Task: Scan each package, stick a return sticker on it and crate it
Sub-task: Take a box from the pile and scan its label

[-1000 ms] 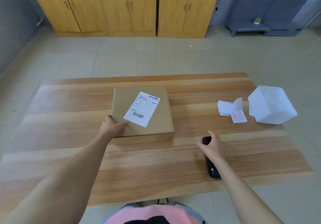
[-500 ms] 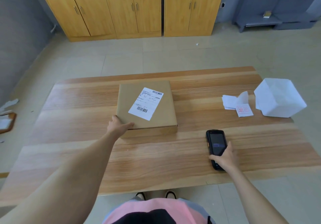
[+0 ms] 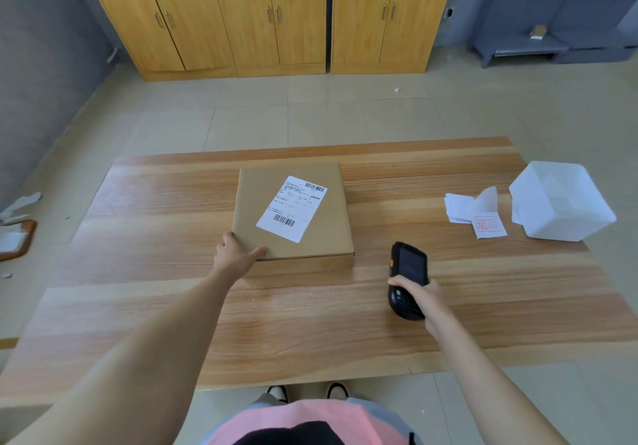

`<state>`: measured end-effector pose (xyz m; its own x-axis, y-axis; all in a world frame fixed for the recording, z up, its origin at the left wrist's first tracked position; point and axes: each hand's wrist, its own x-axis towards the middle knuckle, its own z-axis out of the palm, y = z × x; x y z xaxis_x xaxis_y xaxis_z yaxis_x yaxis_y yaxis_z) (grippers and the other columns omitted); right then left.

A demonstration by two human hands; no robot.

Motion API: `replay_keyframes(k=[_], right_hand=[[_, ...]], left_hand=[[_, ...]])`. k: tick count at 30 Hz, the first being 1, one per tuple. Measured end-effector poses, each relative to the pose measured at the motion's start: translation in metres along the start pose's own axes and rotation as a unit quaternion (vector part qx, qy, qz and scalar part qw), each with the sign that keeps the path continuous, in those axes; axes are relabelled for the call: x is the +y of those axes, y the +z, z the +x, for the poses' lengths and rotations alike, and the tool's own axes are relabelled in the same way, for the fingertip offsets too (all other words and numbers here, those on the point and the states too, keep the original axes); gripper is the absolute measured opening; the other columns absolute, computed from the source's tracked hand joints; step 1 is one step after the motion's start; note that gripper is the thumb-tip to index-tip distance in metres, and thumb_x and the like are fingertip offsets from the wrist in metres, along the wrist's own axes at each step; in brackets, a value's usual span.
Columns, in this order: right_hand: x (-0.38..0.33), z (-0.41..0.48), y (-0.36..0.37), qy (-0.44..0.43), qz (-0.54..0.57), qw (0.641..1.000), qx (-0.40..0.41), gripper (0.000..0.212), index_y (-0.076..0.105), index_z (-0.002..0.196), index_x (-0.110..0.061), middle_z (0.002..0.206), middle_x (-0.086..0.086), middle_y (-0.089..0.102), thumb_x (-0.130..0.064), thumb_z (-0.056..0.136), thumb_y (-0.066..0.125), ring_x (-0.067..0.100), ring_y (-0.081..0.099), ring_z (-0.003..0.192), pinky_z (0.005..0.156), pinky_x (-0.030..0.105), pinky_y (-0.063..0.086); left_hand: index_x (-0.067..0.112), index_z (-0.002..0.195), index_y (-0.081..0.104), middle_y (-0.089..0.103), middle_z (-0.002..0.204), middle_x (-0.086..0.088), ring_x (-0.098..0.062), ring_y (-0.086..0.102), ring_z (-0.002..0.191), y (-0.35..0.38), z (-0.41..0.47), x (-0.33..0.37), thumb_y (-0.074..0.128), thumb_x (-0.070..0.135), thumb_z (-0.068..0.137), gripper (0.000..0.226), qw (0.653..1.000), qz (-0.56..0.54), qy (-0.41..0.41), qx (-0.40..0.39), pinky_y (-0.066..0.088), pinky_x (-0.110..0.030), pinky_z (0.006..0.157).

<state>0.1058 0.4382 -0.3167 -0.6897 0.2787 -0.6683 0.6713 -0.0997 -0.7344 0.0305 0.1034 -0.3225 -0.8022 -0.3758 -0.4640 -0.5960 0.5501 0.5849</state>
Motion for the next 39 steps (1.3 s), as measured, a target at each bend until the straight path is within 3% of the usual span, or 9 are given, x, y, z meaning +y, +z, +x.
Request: replay_keyframes(k=[7, 15, 20, 23, 29, 39], right_hand=[[-0.065, -0.037, 0.053, -0.064, 0.122, 0.977, -0.165, 0.064, 0.057, 0.120, -0.006, 0.098, 0.008, 0.070, -0.019, 0.063, 0.083, 0.020, 0.067, 0.084, 0.067, 0.029, 0.052], [-0.065, -0.062, 0.102, -0.062, 0.078, 0.960, -0.263, 0.085, 0.052, 0.123, -0.012, 0.098, 0.004, 0.070, -0.020, 0.044, 0.084, 0.017, 0.067, 0.082, 0.068, 0.029, 0.053], [-0.039, -0.066, 0.118, -0.045, -0.021, 0.967, -0.251, 0.098, 0.050, 0.123, -0.017, 0.099, -0.001, 0.069, -0.028, 0.031, 0.078, 0.016, 0.065, 0.092, 0.082, 0.030, 0.051], [-0.029, -0.072, 0.129, -0.047, -0.050, 0.968, -0.242, 0.095, 0.048, 0.120, -0.019, 0.104, -0.002, 0.066, -0.031, 0.030, 0.077, 0.014, 0.063, 0.095, 0.078, 0.026, 0.049], [-0.025, -0.081, 0.148, -0.052, -0.035, 0.974, -0.219, 0.074, 0.047, 0.117, -0.016, 0.103, -0.001, 0.065, -0.018, 0.048, 0.074, 0.012, 0.062, 0.090, 0.068, 0.022, 0.048], [-0.026, -0.081, 0.156, -0.024, -0.002, 0.978, -0.208, 0.074, 0.052, 0.111, -0.015, 0.100, 0.007, 0.067, -0.018, 0.042, 0.077, 0.023, 0.065, 0.088, 0.073, 0.033, 0.053]], left_hand=[[0.012, 0.143, 0.023, 0.035, 0.137, -0.014, -0.033, 0.038, 0.127, 0.001, -0.004, -0.002, 0.074, 0.041, 0.076, 0.089, 1.000, -0.010, 0.010, -0.002, 0.034, -0.046, 0.107], [0.011, 0.146, 0.020, 0.033, 0.141, -0.014, -0.035, 0.036, 0.129, 0.000, -0.009, -0.003, 0.072, 0.045, 0.077, 0.092, 1.000, -0.003, 0.027, 0.005, 0.033, -0.046, 0.107], [0.010, 0.147, 0.017, 0.033, 0.142, -0.016, -0.036, 0.034, 0.130, 0.000, -0.011, -0.003, 0.070, 0.048, 0.078, 0.094, 0.999, 0.012, 0.032, 0.009, 0.031, -0.047, 0.108], [0.010, 0.147, 0.017, 0.034, 0.141, -0.016, -0.036, 0.036, 0.129, 0.000, -0.013, -0.002, 0.068, 0.049, 0.079, 0.093, 0.999, 0.023, 0.039, 0.011, 0.032, -0.047, 0.107], [0.009, 0.147, 0.015, 0.033, 0.140, -0.016, -0.037, 0.036, 0.128, -0.004, -0.015, -0.001, 0.066, 0.049, 0.082, 0.092, 0.998, 0.043, 0.044, 0.005, 0.032, -0.047, 0.104], [0.008, 0.144, 0.020, 0.034, 0.136, -0.016, -0.037, 0.038, 0.126, -0.009, -0.012, 0.000, 0.066, 0.052, 0.080, 0.090, 0.997, 0.065, 0.045, -0.010, 0.035, -0.047, 0.101]])
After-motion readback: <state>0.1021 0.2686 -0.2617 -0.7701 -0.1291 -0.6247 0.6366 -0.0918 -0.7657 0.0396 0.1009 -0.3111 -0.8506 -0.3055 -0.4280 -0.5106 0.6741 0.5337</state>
